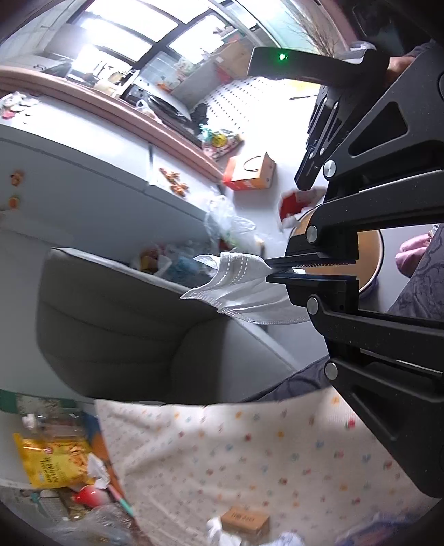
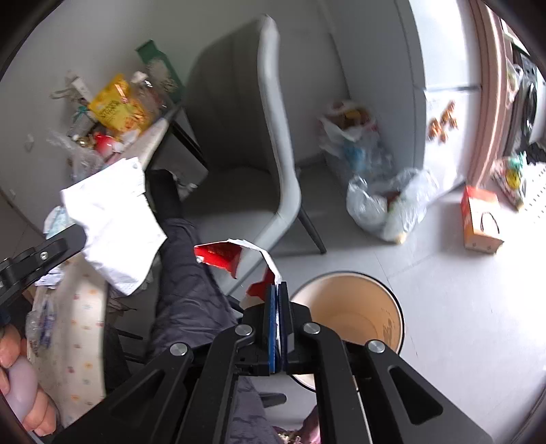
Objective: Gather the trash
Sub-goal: 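Lift the white mask with the left gripper and carry it over the bin, then open the left gripper to drop the mask into the bin, then move both tools back over the table toward the clear plastic bag, then grasp the clear plastic bag with the left gripper while the right gripper grasps the blue wrapper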
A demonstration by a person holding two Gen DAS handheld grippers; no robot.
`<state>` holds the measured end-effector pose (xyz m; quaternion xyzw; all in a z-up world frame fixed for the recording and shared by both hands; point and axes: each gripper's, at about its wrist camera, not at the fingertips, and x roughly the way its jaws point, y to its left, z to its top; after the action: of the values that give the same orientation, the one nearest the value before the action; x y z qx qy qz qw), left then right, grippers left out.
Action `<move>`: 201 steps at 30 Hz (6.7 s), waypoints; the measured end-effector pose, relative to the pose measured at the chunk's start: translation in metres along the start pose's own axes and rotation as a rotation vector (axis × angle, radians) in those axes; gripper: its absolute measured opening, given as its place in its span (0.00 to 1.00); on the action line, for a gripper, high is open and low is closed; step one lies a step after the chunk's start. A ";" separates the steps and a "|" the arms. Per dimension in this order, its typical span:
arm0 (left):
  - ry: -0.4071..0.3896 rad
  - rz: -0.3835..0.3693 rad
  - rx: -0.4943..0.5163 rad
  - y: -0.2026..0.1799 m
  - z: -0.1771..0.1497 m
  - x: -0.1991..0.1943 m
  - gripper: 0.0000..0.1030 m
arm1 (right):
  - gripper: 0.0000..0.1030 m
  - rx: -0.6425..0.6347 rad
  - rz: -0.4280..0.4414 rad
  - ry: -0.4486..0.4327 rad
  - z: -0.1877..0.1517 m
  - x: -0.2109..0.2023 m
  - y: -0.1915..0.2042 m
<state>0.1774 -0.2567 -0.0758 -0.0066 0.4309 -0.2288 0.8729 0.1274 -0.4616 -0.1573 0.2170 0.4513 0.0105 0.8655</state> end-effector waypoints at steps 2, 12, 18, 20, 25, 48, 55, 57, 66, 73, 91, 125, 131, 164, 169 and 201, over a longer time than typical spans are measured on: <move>0.022 -0.001 -0.003 -0.002 -0.001 0.010 0.04 | 0.15 0.031 0.002 0.027 -0.002 0.011 -0.013; 0.124 -0.028 0.000 -0.023 -0.008 0.051 0.04 | 0.59 0.106 -0.044 -0.005 -0.006 0.008 -0.057; 0.251 -0.111 -0.009 -0.052 -0.020 0.098 0.04 | 0.62 0.157 -0.084 -0.054 -0.008 -0.020 -0.091; 0.294 -0.115 -0.018 -0.057 -0.026 0.115 0.04 | 0.62 0.170 -0.095 -0.067 -0.010 -0.028 -0.102; 0.366 -0.111 -0.011 -0.066 -0.039 0.148 0.04 | 0.62 0.215 -0.106 -0.072 -0.015 -0.032 -0.124; 0.084 -0.039 -0.088 -0.031 0.001 0.045 0.87 | 0.78 0.186 -0.094 -0.071 -0.015 -0.036 -0.107; -0.036 -0.021 -0.110 -0.008 0.011 -0.011 0.88 | 0.82 0.123 -0.057 -0.131 -0.003 -0.061 -0.069; -0.062 -0.027 -0.129 0.000 0.010 -0.024 0.90 | 0.83 0.104 -0.054 -0.146 0.001 -0.068 -0.055; -0.224 0.065 -0.181 0.043 0.000 -0.095 0.94 | 0.93 -0.056 -0.030 -0.244 0.005 -0.101 0.034; -0.315 0.172 -0.251 0.078 -0.015 -0.140 0.94 | 0.93 -0.101 -0.006 -0.335 0.005 -0.122 0.085; -0.438 0.164 -0.292 0.146 -0.071 -0.202 0.94 | 0.93 -0.218 0.099 -0.418 -0.025 -0.140 0.152; -0.160 0.330 -0.483 0.262 -0.133 -0.181 0.94 | 0.93 -0.344 0.209 -0.150 -0.054 -0.069 0.229; -0.112 0.342 -0.486 0.267 -0.130 -0.162 0.94 | 0.93 -0.352 0.228 -0.133 -0.061 -0.063 0.234; -0.248 0.445 -0.582 0.318 -0.163 -0.245 0.87 | 0.89 -0.580 0.312 0.140 -0.109 0.009 0.367; -0.252 0.445 -0.592 0.323 -0.170 -0.247 0.87 | 0.90 -0.598 0.311 0.157 -0.113 0.019 0.381; -0.171 0.476 -0.548 0.309 -0.163 -0.226 0.85 | 0.29 -0.706 0.180 0.069 -0.105 0.015 0.384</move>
<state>0.0575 0.1419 -0.0740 -0.1588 0.3913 0.1058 0.9003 0.1221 -0.0723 -0.0731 -0.0567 0.4279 0.2490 0.8670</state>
